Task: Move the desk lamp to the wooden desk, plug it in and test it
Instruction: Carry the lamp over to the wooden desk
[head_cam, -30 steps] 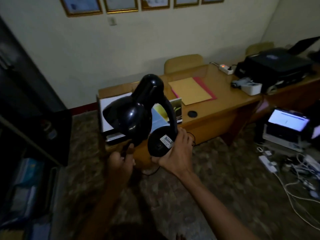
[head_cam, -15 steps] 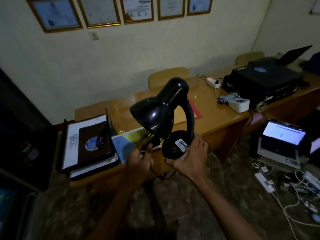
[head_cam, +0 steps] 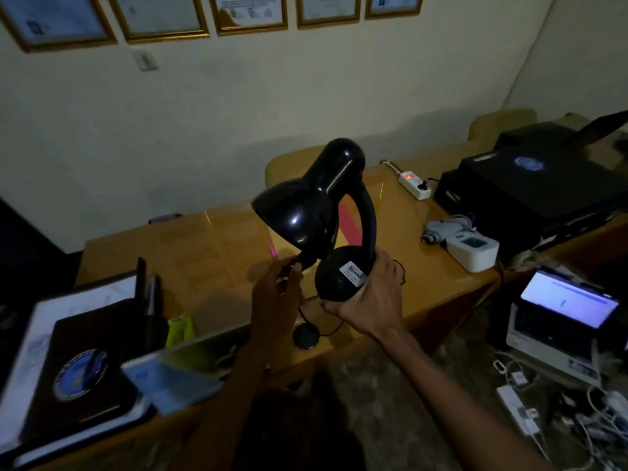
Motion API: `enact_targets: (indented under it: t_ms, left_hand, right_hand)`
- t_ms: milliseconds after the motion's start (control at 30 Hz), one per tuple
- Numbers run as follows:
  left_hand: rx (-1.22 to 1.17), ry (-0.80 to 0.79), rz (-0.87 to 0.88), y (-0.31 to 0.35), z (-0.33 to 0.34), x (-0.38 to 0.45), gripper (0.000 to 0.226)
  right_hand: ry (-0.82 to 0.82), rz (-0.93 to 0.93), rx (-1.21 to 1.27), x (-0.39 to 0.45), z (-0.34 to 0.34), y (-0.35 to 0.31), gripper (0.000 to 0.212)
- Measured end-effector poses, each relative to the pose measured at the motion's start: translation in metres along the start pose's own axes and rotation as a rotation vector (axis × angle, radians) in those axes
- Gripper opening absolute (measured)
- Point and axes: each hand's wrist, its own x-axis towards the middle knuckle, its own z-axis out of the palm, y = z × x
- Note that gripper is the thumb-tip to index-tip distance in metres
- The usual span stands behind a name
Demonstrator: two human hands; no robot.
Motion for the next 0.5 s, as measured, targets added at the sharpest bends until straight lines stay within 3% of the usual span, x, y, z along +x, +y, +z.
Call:
enact_targets:
  t_ms: [233,500]
  left_hand:
    - [0.035,0.018,-0.010,0.008,0.070,0.074,0.025]
    - [0.100,0.156,-0.037,0.014,0.165,0.146,0.028]
  right_hand:
    - [-0.054,0.015,0.084,0.095,-0.005,0.052,0.130]
    - [-0.136,-0.049,0.142,0.214,-0.009,0.136,0.118]
